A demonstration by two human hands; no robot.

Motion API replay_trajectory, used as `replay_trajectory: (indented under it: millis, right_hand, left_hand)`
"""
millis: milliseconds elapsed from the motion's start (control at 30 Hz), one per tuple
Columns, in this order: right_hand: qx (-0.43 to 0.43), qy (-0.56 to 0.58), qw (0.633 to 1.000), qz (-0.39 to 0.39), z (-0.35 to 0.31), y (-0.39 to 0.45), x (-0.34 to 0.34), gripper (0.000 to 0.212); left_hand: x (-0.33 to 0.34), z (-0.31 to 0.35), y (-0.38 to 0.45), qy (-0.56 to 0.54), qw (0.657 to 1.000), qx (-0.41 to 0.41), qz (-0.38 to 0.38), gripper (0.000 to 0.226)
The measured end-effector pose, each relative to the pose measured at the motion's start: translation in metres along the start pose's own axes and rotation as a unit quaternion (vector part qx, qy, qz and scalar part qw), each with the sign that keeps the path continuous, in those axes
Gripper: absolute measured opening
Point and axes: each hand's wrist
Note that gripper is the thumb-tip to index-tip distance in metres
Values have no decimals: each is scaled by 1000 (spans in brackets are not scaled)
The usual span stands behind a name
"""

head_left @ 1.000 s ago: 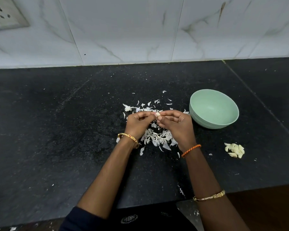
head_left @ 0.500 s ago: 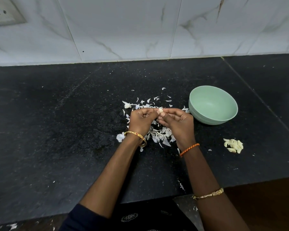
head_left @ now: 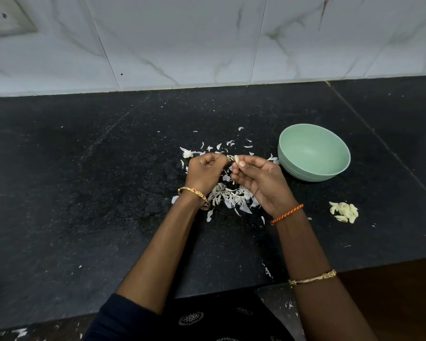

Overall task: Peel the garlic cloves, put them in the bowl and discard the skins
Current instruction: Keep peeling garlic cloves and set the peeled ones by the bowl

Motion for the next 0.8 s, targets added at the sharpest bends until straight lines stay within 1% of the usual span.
replay_trajectory:
  millis: [100,133,200,233,333,367,433,500,567,667,800]
  right_hand:
    - [-26,-89,996,1,-1,1,-5,15]
    - [-35,-116,993,1,-3,1,-6,15]
    - [-48,-165,985,-11,-7,2,-8,13]
    - [-49,-187,981,-24,-10,3,-9,13]
    - [-52,-242,966,-71,-19,5,-11,15]
    - [-53,-248,963,-90,-22,5,-13,15]
    - [-46,-228,965,-118,-25,6,-15,16]
    - [-26,-188,974,-123,-26,6,-17,17]
    - [-13,-155,981,-118,-22,5,-17,18]
    - [-7,-117,987,-114,-14,4,-15,18]
    - [-26,-147,985,-91,-10,2,-15,18]
  left_hand:
    - [-4,3,-2,29,999,-16,-39,46]
    - [-6,3,-2,45,997,-11,-59,43]
    - [-11,4,-2,73,992,12,-105,22]
    - [-13,3,0,82,989,20,-124,17]
    - [-19,6,4,123,975,31,-182,14]
    - [-22,9,4,124,970,25,-206,15]
    - [-25,15,4,105,966,-14,-237,11]
    - [-29,16,7,74,963,-46,-255,9]
    - [-31,13,10,58,961,-72,-262,11]
    - [-30,10,10,28,958,-110,-263,20]
    - [-27,6,6,22,958,-123,-258,25]
Point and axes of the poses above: each hand's wrist, its own y-axis towards the middle knuckle, its own x-axis out of the palm, z = x × y, and after that the axes turned 4 degrees about -y, right-handed
